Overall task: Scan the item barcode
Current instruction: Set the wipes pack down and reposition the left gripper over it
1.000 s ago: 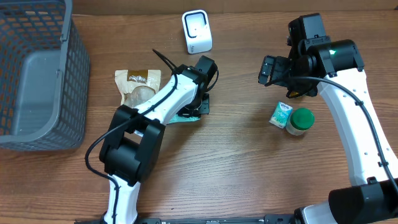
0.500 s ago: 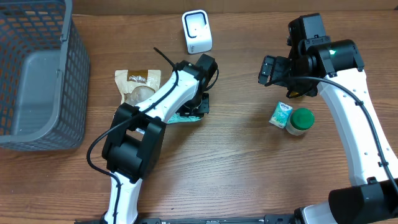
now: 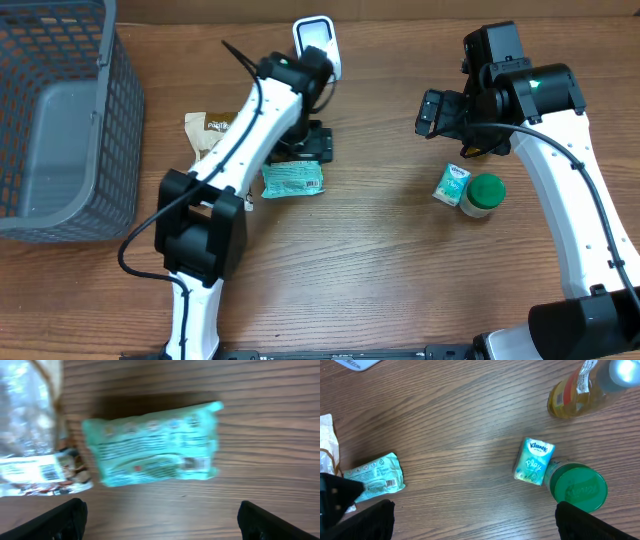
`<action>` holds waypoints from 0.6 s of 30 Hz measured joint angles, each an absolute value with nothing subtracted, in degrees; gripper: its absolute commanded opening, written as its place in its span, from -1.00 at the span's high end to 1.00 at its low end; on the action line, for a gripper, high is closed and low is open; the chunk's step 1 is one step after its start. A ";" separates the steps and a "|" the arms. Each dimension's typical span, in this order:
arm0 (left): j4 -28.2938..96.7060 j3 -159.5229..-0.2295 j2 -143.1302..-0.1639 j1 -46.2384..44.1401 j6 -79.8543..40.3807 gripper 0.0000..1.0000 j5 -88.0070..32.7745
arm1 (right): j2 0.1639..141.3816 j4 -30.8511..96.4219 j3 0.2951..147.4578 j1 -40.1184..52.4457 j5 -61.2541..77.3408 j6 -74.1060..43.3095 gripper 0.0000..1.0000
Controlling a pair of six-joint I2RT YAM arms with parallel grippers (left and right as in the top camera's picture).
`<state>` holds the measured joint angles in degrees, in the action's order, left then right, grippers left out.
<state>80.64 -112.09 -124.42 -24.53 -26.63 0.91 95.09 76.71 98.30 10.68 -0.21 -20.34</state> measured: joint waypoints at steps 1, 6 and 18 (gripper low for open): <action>81.21 -112.09 -124.42 -23.75 -26.30 -0.89 0.91 | 95.09 76.73 98.30 10.70 -0.21 -20.34 -1.00; 82.81 -112.07 -124.42 -19.05 -22.83 -0.78 -0.91 | 95.09 76.71 98.30 10.70 -0.21 -20.32 -1.00; 75.55 -104.66 -124.44 -14.44 -19.57 -0.29 -4.84 | 95.09 76.73 98.30 10.70 -0.21 -20.34 -1.00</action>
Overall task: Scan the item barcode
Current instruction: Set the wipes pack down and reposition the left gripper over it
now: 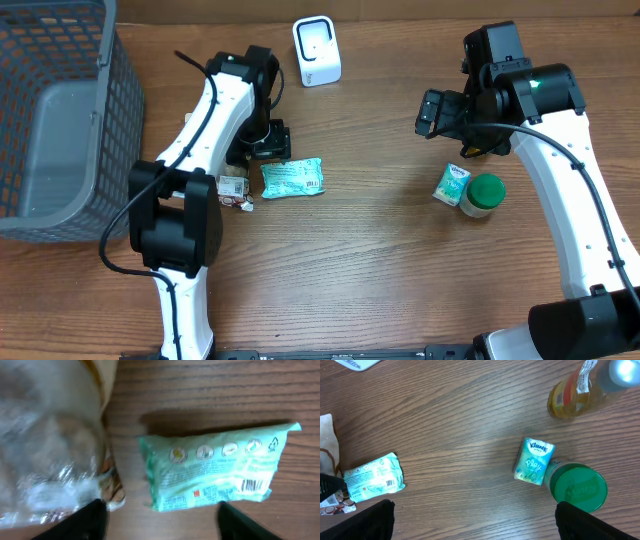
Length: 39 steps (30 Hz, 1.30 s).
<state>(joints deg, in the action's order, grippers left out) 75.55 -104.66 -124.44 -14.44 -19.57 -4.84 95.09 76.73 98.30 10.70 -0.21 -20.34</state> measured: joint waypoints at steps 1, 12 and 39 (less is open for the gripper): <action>74.46 -103.66 -124.44 -14.20 -19.16 -0.28 -5.45 | 95.09 76.73 98.30 10.70 -0.23 -20.36 -1.00; 65.01 -97.14 -124.46 -13.72 -15.77 -0.23 -8.34 | 95.09 76.73 98.30 10.70 -0.21 -20.32 -1.00; 69.71 -94.98 -124.46 -13.72 -15.38 -0.15 -11.53 | 95.09 76.71 98.30 10.70 -0.21 -20.34 -1.00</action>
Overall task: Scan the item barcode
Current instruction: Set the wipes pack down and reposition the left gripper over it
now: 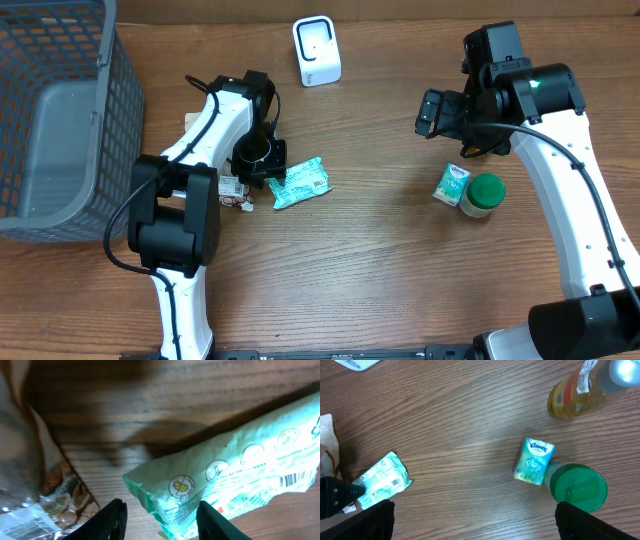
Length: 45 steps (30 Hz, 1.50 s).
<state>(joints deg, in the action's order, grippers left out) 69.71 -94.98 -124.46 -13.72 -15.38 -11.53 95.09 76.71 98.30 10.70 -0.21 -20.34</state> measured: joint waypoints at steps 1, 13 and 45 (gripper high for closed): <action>69.14 -94.98 -124.46 -13.72 -15.55 -0.13 -10.66 | 95.09 76.71 98.30 10.70 -0.21 -20.34 -1.00; 64.88 -94.98 -124.46 -13.74 -13.04 -0.35 -7.03 | 95.09 76.73 98.30 10.70 -0.19 -20.34 -1.00; 53.84 -85.25 -121.60 -12.97 -9.63 0.07 -18.68 | 95.09 76.71 98.30 10.70 -0.23 -20.36 -1.00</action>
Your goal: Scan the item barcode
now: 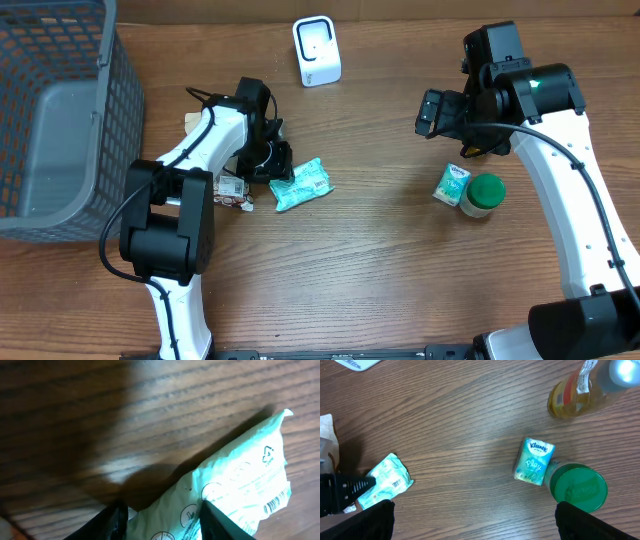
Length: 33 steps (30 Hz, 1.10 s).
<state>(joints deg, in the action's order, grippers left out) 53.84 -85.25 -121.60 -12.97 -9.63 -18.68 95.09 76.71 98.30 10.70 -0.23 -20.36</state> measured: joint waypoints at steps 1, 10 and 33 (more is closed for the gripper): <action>54.11 -85.23 -121.62 -12.97 -9.61 0.10 -19.18 | 95.09 76.71 98.30 10.70 -0.21 -20.32 -1.00; 60.95 -88.38 -123.55 -11.97 -9.39 0.18 -21.52 | 95.09 76.71 98.30 10.70 -0.23 -20.32 -1.00; 58.30 -86.13 -123.85 -10.72 -5.30 -0.14 -29.89 | 95.09 76.73 98.30 10.70 -0.21 -20.32 -1.00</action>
